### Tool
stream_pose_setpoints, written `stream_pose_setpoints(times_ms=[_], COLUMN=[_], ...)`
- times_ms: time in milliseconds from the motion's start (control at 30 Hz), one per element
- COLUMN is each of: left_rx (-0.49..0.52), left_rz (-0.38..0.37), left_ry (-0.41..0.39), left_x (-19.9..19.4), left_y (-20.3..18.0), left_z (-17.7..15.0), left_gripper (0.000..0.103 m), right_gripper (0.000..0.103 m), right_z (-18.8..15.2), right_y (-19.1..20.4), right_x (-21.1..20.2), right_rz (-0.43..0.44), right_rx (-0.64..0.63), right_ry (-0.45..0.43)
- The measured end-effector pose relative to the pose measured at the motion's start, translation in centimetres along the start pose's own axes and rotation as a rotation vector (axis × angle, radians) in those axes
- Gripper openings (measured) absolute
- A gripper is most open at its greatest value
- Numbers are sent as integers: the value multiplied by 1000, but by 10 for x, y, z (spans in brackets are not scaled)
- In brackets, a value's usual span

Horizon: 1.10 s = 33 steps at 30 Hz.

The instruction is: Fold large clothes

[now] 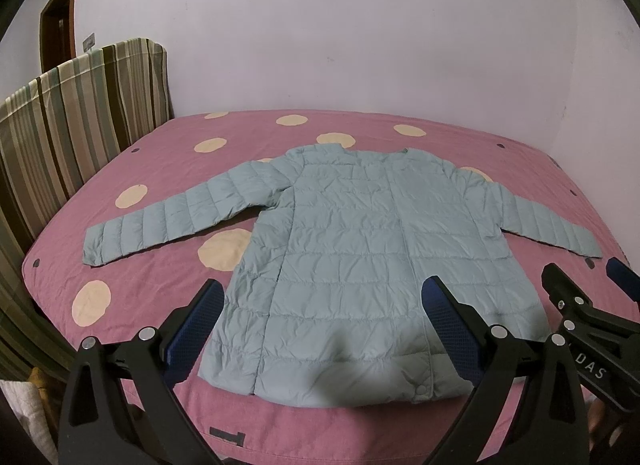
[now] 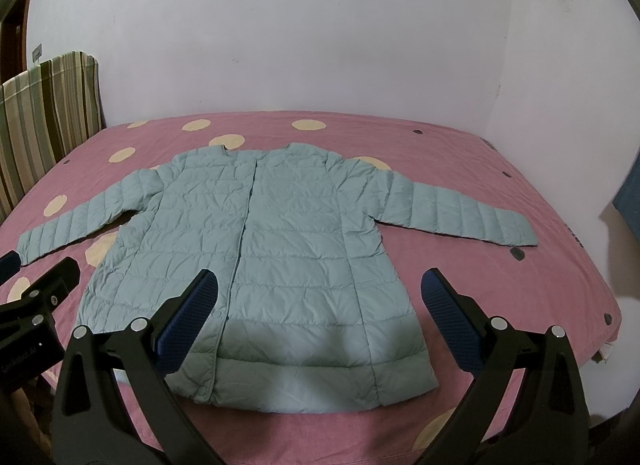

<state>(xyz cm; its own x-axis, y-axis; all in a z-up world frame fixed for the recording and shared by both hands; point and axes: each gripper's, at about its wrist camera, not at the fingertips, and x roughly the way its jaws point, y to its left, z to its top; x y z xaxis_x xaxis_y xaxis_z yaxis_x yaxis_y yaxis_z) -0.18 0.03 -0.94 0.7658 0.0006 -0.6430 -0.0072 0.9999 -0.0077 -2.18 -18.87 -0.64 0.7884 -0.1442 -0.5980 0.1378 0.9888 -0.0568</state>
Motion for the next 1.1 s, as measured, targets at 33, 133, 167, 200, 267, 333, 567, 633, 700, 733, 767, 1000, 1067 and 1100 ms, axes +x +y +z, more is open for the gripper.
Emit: stream_pose_setpoints(times_ms=[33,133,167,200,267,333,567,633,700,733,767,1000,1067,1100], left_rx=[0,0,0,-1,0,0,0,0,0,1,1,1,1,1], left_rz=[0,0,0,1,1,2,1,0,0,0,0,1,0,1], left_ry=[0,1,1,1,1,2,2,3,3,3,3,4,5,6], left_x=[0,0,0,0,0,0,0,0,-1,-1,-1,0,-1,-1], left_y=[0,0,0,0,-1,-1,-1,-1,-1,-2,-2,-2,-3,-3], left_z=[0,0,0,0,-1,-1,-3,-2,-3,-3,-3,-3,-5,-6], left_gripper=[98,98,98,98,98,98,98,98,98,98,98,98,98,98], right_gripper=[101,101,101,101,101,101,101,101,101,101,101,101,101,101], right_z=[0,0,0,0,0,0,0,0,0,0,0,0,1,0], right_y=[0,0,0,0,0,0,0,0,0,0,0,1,1,1], right_x=[0,0,0,0,0,0,0,1,1,1,1,2,3,3], right_rz=[0,0,-1,-1,0,-1,-1,0,0,0,0,0,0,1], right_rx=[0,-1,-1,0,0,-1,0,-1,0,0,-1,-2,-1,-1], right_ry=[0,0,0,0,0,0,1,1,2,2,2,2,3,3])
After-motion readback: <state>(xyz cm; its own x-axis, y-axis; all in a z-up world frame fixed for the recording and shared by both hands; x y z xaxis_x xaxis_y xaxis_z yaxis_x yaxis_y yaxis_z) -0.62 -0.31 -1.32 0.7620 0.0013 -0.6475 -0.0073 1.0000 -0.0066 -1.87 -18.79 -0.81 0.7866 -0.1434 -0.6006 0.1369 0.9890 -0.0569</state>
